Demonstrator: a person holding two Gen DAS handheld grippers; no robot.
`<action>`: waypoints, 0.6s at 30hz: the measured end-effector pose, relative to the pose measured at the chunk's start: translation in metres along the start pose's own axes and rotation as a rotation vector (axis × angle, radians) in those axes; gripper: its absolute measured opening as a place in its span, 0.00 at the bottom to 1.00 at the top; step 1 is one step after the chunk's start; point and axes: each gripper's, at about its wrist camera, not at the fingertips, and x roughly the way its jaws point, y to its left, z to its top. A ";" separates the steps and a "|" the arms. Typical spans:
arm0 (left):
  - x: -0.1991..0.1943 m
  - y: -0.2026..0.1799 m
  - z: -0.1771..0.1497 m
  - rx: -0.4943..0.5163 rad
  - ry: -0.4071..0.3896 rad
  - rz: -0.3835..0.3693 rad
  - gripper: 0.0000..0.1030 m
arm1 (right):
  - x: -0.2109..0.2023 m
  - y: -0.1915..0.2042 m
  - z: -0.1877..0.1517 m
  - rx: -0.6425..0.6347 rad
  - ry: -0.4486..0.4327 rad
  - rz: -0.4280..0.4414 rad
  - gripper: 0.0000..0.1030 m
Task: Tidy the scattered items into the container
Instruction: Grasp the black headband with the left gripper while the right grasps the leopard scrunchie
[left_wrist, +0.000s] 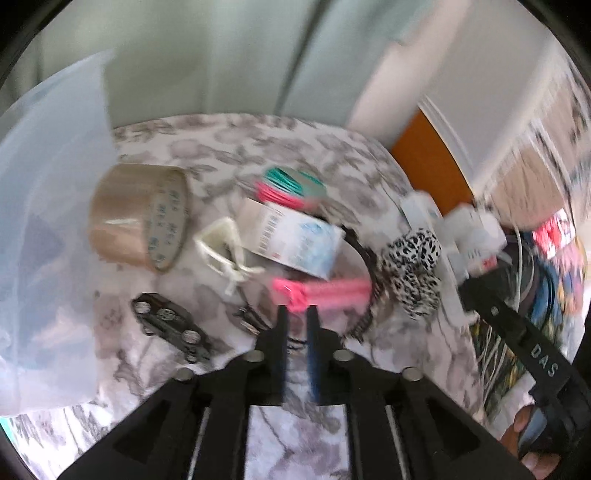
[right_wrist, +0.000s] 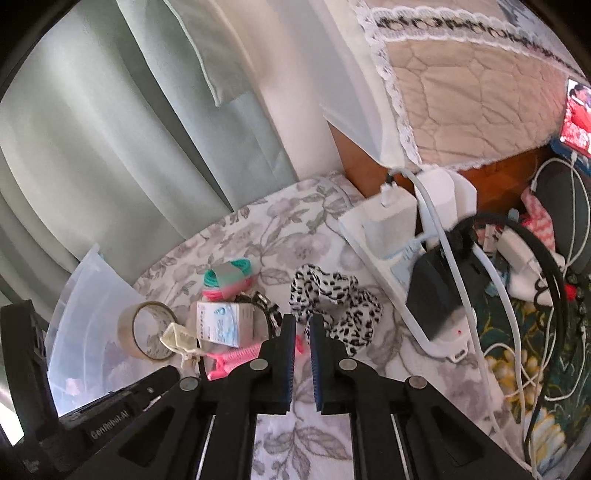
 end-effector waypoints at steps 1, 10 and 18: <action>0.003 -0.005 -0.002 0.025 0.006 -0.007 0.29 | 0.001 -0.003 -0.002 0.004 0.011 0.003 0.09; 0.039 -0.041 -0.011 0.209 0.088 -0.014 0.49 | 0.018 -0.023 -0.006 0.056 0.068 -0.019 0.12; 0.065 -0.057 -0.011 0.327 0.126 0.051 0.44 | 0.026 -0.035 -0.012 0.083 0.098 -0.039 0.12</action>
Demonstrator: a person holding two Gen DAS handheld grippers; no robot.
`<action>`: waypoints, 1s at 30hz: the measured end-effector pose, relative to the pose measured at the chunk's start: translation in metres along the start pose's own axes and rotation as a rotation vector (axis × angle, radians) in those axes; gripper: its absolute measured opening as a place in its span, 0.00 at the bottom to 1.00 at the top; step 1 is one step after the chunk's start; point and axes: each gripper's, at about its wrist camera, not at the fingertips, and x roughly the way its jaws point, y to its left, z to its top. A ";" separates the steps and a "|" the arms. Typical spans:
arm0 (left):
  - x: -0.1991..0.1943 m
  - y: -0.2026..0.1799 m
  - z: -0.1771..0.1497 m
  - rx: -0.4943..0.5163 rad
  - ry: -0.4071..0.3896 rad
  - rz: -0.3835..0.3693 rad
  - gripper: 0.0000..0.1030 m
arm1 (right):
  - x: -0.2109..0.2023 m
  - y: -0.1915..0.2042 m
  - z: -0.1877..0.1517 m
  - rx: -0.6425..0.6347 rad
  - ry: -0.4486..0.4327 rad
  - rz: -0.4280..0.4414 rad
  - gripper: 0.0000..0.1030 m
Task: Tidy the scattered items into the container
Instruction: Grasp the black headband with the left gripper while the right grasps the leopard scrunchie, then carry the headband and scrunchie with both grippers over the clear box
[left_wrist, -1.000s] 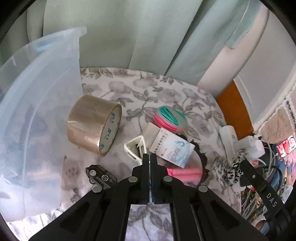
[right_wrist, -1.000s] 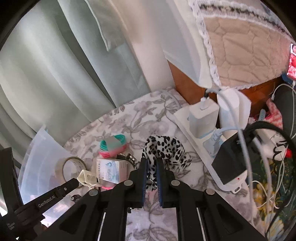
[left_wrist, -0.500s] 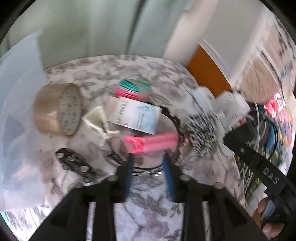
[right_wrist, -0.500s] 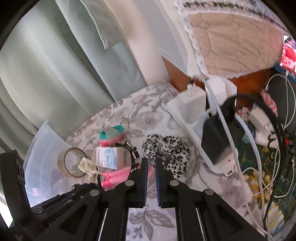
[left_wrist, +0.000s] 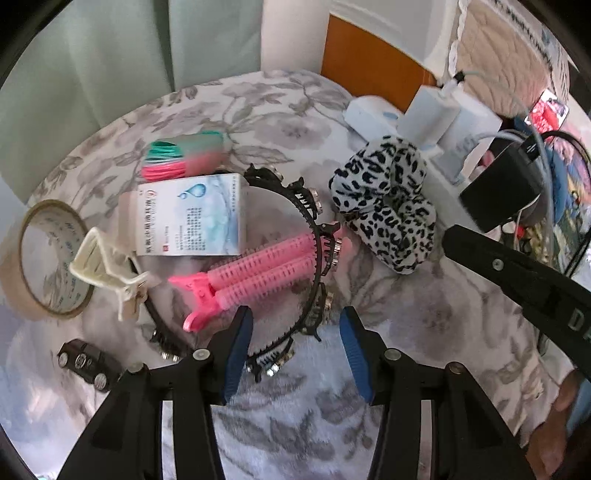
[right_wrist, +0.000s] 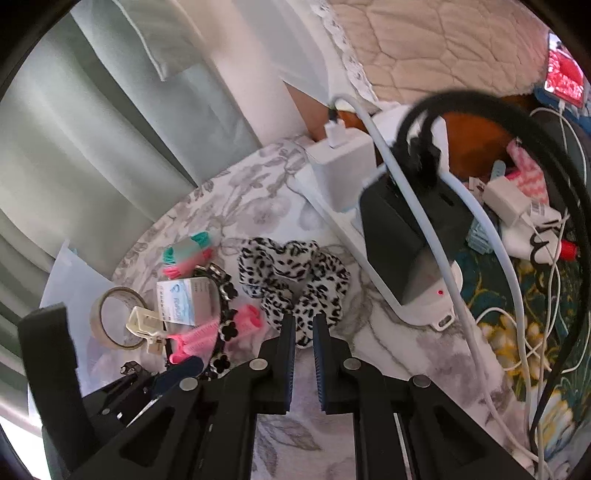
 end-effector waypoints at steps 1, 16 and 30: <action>0.001 0.000 0.000 0.005 -0.001 0.008 0.38 | 0.001 -0.001 0.000 0.003 0.003 -0.001 0.12; -0.061 0.032 0.010 -0.104 -0.207 -0.113 0.20 | 0.024 0.007 0.002 -0.027 0.019 -0.028 0.58; -0.089 0.092 0.029 -0.274 -0.325 -0.133 0.19 | 0.061 0.022 0.013 -0.046 0.008 -0.124 0.71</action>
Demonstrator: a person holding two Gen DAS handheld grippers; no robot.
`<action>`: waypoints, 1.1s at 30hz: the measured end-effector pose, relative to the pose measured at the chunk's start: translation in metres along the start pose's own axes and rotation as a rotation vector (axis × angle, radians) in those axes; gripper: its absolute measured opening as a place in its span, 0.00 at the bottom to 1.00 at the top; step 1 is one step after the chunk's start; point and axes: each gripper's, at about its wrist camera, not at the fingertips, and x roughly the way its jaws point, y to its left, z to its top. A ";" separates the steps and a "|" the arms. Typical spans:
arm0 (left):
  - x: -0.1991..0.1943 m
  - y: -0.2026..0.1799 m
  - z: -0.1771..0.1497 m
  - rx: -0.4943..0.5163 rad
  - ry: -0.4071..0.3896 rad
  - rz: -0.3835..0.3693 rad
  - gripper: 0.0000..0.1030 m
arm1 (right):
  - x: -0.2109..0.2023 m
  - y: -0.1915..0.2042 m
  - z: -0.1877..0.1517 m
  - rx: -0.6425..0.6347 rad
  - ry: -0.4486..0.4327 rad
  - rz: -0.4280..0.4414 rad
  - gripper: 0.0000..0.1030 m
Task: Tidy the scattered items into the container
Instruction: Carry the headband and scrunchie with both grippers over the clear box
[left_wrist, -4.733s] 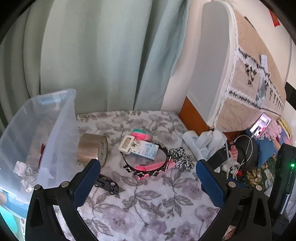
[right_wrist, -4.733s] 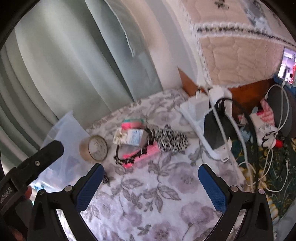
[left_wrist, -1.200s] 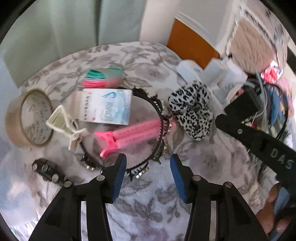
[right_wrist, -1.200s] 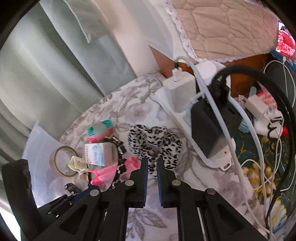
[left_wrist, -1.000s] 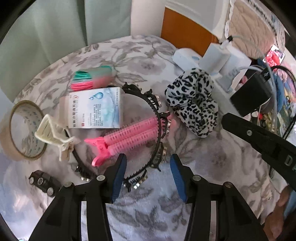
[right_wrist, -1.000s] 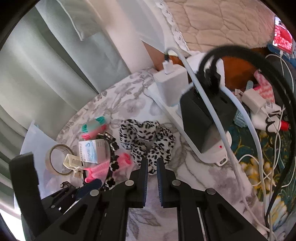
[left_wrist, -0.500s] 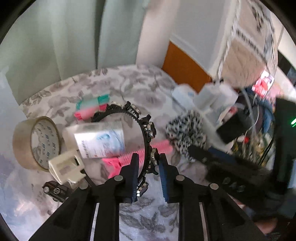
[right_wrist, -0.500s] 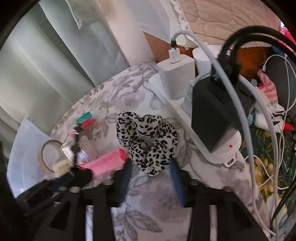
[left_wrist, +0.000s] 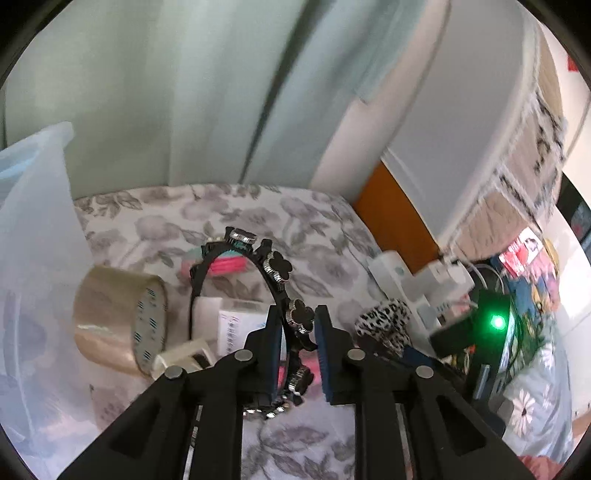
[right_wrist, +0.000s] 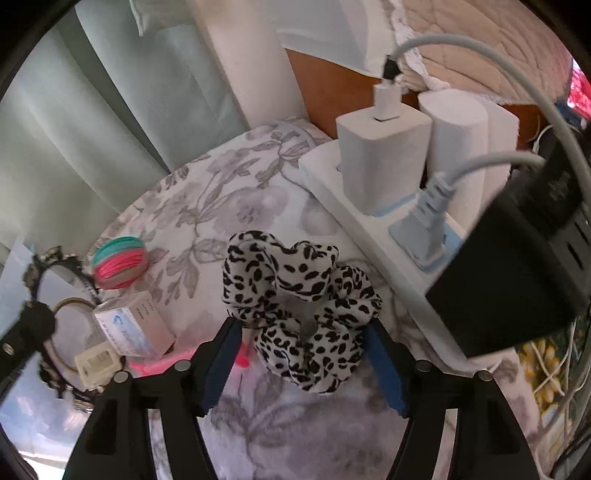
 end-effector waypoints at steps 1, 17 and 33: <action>0.002 0.003 0.002 -0.006 0.002 0.023 0.19 | 0.001 0.000 0.001 0.000 -0.004 -0.003 0.71; -0.010 0.022 0.004 -0.057 -0.024 0.029 0.12 | 0.000 -0.009 -0.002 0.047 -0.037 -0.045 0.43; -0.054 0.001 0.007 -0.058 -0.080 0.020 0.11 | -0.061 -0.015 -0.017 0.075 -0.088 0.119 0.25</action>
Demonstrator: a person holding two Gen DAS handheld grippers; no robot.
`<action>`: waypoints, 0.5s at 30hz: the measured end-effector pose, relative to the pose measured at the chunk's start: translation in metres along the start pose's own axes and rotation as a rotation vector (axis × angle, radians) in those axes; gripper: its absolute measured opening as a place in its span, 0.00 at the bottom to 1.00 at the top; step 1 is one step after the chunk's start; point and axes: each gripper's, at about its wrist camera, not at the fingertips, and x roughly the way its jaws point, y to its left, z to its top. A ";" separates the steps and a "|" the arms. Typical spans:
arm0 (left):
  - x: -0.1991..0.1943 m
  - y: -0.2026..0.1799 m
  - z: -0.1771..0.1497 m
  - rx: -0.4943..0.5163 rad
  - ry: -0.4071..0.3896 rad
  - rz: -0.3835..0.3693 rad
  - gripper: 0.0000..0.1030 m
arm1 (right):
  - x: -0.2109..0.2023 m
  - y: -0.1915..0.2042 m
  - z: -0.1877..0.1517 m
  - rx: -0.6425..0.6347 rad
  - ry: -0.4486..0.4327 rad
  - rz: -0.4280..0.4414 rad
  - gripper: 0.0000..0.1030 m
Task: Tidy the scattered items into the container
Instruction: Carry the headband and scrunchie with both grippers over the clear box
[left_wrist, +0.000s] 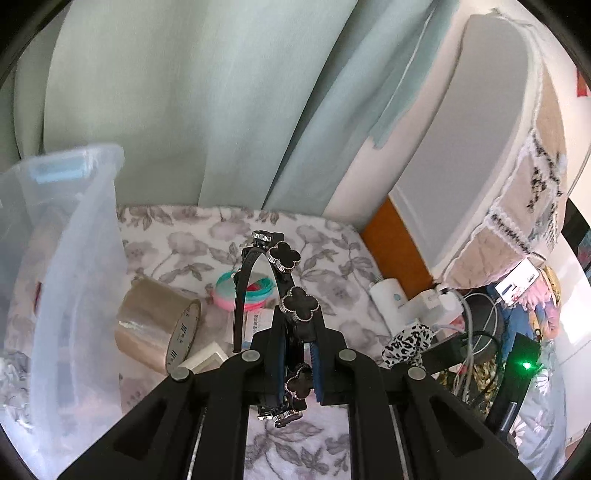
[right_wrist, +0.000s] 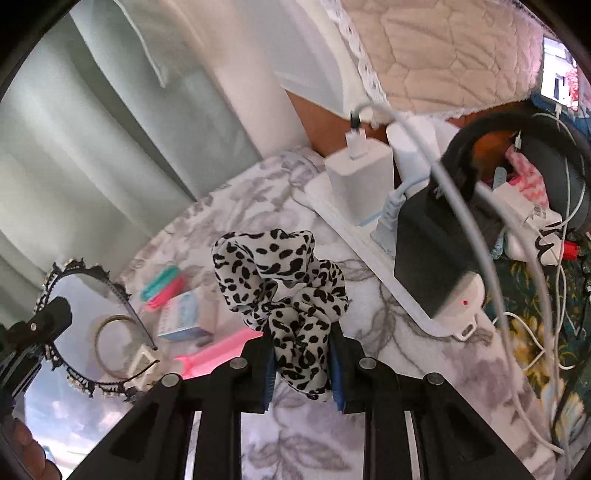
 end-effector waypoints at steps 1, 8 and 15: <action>-0.006 -0.003 0.001 0.004 -0.010 -0.001 0.11 | -0.005 0.000 0.000 0.002 -0.006 0.008 0.25; -0.058 -0.020 0.007 0.021 -0.096 -0.007 0.11 | -0.050 0.004 0.004 0.011 -0.062 0.072 0.25; -0.104 -0.023 0.005 0.032 -0.161 0.011 0.11 | -0.094 0.019 0.007 -0.010 -0.131 0.163 0.25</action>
